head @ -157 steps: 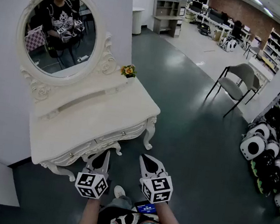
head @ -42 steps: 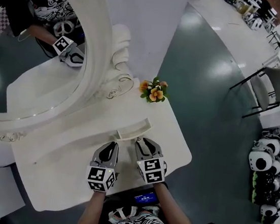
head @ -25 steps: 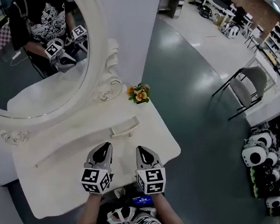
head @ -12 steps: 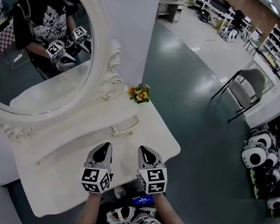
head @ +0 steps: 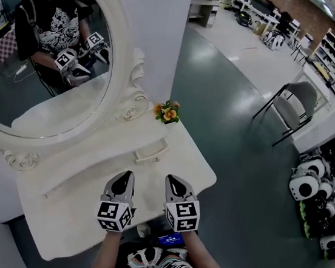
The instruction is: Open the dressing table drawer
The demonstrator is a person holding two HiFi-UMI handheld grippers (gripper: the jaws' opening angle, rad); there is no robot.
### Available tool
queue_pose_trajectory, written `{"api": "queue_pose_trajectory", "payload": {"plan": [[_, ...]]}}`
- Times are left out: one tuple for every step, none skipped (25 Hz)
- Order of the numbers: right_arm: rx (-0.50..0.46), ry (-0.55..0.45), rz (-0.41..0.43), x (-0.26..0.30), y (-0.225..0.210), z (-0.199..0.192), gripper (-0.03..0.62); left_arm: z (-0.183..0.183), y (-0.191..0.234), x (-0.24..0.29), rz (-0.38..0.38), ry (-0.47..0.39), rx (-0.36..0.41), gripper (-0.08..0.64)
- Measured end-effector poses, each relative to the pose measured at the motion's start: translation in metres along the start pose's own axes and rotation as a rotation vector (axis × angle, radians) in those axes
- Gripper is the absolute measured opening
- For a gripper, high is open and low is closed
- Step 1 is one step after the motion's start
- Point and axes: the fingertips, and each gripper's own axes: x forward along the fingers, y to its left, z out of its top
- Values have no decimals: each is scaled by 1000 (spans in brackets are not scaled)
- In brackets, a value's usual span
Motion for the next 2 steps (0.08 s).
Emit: {"api": "queue_pose_trajectory", "payload": {"plan": [[0, 0, 0, 1, 0, 1, 0, 0, 1, 0, 1, 1, -1, 14], [0, 0, 1, 2, 1, 1, 2, 0, 2, 0, 3, 2, -2, 12]]}}
